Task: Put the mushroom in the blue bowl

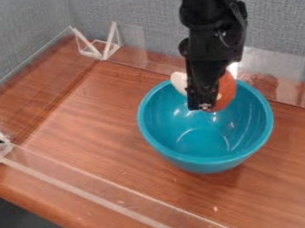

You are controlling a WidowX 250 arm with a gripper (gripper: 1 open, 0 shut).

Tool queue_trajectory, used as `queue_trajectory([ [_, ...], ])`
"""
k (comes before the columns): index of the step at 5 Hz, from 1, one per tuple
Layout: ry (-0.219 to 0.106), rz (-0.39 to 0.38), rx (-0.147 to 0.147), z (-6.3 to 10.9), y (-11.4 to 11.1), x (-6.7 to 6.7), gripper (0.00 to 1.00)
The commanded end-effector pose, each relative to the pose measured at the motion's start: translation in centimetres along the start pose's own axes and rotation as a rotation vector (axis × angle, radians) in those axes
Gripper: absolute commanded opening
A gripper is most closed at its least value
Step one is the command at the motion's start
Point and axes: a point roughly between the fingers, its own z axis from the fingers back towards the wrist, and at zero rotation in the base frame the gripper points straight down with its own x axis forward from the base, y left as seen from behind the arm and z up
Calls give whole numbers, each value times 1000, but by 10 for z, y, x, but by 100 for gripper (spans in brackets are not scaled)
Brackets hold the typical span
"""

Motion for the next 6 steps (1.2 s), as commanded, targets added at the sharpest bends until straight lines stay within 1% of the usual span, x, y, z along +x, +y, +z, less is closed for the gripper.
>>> queue_trajectory([
  [1, -29, -24, 36, 10, 2, 6, 0],
  [3, -35, -47, 55, 14, 1, 4, 0],
  [6, -41, -92, 88, 28, -2, -2, 0],
])
